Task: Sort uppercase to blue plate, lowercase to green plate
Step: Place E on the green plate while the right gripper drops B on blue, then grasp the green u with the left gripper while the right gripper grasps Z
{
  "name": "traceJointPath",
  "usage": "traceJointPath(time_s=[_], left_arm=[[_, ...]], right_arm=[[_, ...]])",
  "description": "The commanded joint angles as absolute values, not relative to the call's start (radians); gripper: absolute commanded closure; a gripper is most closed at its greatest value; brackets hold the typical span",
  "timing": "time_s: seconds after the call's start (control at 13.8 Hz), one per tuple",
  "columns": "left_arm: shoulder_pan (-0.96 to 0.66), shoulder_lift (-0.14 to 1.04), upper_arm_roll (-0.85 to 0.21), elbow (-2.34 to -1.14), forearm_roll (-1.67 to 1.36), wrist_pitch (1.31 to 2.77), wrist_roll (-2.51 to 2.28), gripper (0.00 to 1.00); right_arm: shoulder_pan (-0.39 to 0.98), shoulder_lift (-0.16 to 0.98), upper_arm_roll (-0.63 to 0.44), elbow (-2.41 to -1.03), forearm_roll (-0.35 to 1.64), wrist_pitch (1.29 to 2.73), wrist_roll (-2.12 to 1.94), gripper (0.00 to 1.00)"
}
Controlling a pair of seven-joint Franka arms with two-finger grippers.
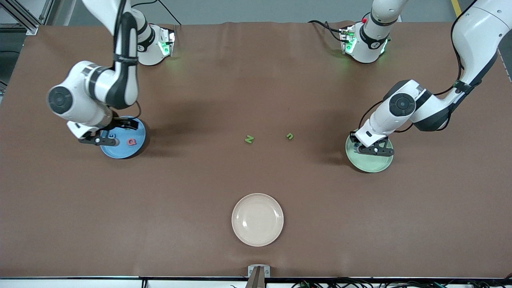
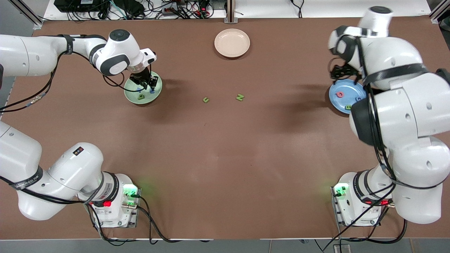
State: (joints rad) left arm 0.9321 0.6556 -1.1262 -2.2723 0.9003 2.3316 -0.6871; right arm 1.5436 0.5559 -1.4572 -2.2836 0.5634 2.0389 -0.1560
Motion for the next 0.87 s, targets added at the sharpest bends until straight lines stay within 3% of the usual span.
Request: traceJointPath(time_s=[0.0,0.14,0.43,0.8], left_arm=[[0.942,0.646,-1.134,-2.279,0.919,2.339,-0.676,0.02],[0.931,0.644,-1.141,-2.272,0.917,2.339,-0.698,0.01],[0.807,0.649,-1.149,-2.235,0.913,2.339,-0.885,0.01],[0.592,0.675,-1.126,-2.146,0.896,2.339,-1.172,0.01]], right_arm=[[1.653,0.538,-1.439,-2.232,0.561,2.033,0.1,0.0],[1.622,0.54,-1.289,-2.13,0.578,2.033,0.306,0.0],[1.38,0.563,-0.903,-1.9,0.58,2.046,0.657,0.0],[1.252,0.738,-0.677,-1.617,0.581,2.059,1.024,0.0]])
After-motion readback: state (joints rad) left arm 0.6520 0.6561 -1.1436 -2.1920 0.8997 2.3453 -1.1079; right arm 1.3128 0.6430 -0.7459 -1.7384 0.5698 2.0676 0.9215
